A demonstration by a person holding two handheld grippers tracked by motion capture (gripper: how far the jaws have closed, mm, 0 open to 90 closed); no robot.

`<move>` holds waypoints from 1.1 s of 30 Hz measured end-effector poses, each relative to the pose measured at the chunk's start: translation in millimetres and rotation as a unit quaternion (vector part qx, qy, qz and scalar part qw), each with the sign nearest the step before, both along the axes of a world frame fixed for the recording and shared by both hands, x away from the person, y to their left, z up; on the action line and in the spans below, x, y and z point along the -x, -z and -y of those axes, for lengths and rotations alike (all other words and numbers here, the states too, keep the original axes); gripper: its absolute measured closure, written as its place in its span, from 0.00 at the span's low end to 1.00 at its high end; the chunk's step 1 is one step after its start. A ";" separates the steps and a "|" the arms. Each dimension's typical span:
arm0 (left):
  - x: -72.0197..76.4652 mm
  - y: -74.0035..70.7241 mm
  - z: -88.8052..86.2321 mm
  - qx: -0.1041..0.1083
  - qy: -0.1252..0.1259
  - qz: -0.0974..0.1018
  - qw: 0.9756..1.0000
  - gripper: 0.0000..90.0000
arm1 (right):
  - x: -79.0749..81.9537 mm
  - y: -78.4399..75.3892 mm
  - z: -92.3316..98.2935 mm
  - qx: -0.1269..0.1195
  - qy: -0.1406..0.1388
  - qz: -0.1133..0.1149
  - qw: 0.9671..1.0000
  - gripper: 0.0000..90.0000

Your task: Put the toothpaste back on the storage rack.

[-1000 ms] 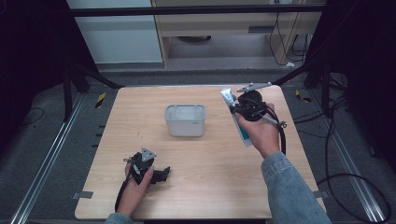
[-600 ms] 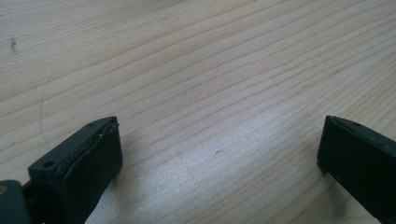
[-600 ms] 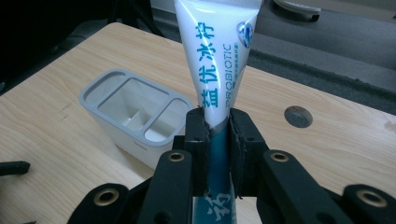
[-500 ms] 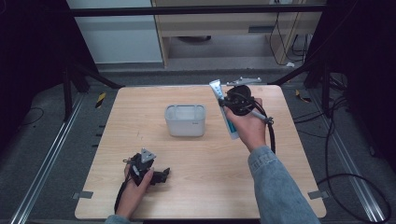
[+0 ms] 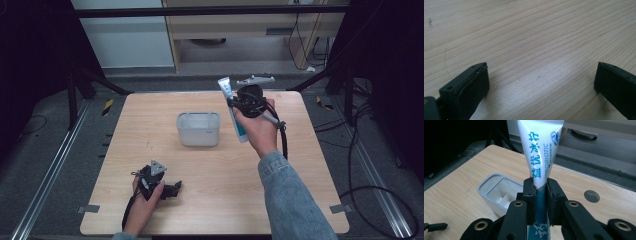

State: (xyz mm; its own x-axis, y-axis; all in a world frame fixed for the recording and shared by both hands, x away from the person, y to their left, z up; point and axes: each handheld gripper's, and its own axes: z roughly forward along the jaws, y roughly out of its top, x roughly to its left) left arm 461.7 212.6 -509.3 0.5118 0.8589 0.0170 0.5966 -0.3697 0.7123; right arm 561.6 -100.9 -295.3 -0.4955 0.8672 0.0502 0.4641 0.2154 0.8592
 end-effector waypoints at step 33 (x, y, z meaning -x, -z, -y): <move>-3.5 -0.4 1.4 -0.002 -0.005 -0.002 1.000 0.00 | -29.5 -26.7 -70.8 -0.022 -0.010 0.049 0.999 0.88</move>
